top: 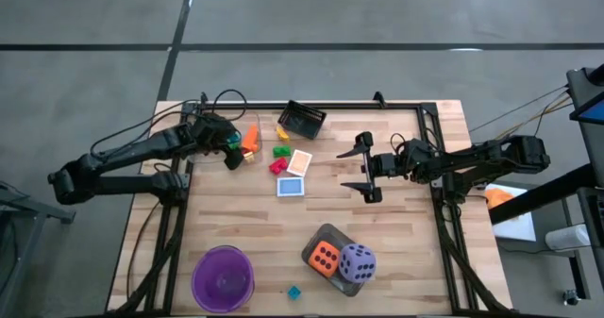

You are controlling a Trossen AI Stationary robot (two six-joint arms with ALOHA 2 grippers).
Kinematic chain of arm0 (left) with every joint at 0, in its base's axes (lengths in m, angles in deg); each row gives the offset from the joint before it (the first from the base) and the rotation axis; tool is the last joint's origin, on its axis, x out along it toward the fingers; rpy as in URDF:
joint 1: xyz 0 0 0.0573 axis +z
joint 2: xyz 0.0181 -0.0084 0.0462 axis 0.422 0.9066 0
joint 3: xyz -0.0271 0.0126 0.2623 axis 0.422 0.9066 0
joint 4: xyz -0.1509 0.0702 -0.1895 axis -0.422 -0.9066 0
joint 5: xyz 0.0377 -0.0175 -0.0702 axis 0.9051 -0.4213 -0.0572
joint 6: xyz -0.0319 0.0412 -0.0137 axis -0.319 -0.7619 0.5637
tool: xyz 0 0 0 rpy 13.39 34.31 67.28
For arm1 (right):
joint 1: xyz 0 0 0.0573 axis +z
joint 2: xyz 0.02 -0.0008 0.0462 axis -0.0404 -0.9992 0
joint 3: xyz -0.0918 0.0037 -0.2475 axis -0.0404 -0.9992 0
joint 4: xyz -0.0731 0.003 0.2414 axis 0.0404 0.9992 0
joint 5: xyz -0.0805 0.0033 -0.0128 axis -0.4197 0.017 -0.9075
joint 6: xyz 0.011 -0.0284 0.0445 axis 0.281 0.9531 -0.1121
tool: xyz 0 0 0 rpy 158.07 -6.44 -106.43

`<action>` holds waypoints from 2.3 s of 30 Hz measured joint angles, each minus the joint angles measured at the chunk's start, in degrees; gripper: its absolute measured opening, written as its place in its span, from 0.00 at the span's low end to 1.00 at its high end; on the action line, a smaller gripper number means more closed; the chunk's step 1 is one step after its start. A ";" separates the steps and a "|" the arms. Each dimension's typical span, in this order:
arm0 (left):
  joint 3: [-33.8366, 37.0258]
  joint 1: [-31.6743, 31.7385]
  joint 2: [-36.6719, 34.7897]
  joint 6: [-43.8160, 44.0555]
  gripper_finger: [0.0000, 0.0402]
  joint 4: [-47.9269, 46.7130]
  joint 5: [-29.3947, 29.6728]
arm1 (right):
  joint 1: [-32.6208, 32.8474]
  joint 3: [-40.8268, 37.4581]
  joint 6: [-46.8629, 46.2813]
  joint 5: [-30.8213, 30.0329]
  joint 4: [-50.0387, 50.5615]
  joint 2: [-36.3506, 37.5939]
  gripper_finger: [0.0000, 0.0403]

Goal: Pick & Place Toys
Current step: Put the top blue game piece into the transparent bin

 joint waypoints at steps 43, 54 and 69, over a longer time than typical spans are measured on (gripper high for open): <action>0.11 -1.46 0.26 -16.52 0.91 -1.51 -7.45 | 0.00 -0.02 0.22 -1.74 1.30 0.00 0.84; 0.25 -2.54 1.25 -15.52 0.89 0.05 -9.00 | 0.26 7.28 1.77 -7.82 13.00 -3.28 0.84; -3.57 -2.78 15.54 -14.49 0.86 -1.49 -12.54 | 0.20 18.41 1.95 -7.92 17.05 -17.43 0.84</action>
